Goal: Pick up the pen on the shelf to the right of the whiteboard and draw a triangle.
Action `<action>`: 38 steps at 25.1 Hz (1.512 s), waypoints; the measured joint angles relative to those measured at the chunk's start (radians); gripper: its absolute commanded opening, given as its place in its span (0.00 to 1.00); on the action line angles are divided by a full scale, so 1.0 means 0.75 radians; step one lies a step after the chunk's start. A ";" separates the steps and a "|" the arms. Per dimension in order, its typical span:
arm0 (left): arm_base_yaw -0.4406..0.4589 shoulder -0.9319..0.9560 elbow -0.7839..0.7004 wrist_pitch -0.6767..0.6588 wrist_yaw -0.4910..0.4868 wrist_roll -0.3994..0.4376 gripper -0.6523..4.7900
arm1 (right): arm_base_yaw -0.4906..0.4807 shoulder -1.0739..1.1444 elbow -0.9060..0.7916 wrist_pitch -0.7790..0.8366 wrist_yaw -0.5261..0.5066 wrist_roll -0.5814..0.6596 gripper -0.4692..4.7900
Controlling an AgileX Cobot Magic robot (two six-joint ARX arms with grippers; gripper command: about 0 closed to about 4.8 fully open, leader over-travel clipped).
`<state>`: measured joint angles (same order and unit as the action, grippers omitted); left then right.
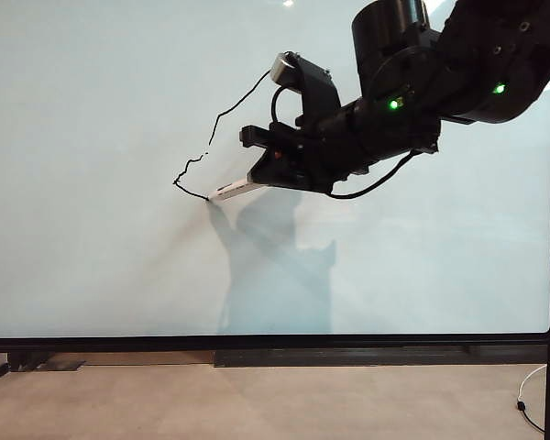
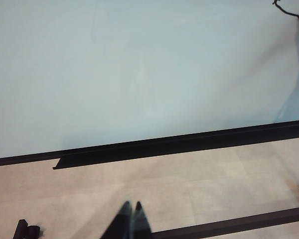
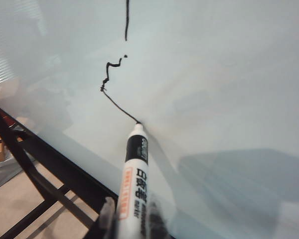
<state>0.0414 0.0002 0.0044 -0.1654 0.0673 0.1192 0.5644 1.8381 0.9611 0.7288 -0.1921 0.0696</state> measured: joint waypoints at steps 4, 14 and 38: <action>0.000 -0.001 0.000 0.000 0.000 0.000 0.11 | -0.017 -0.031 -0.033 0.008 0.011 -0.014 0.08; 0.000 0.000 0.000 0.000 0.000 0.000 0.11 | -0.055 -0.092 -0.094 0.023 0.030 -0.042 0.08; 0.000 0.001 0.000 0.000 0.000 0.000 0.11 | -0.073 -0.104 -0.193 0.187 0.026 -0.065 0.08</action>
<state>0.0414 0.0006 0.0044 -0.1654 0.0673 0.1192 0.5095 1.7599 0.8165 0.8688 -0.1726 0.0212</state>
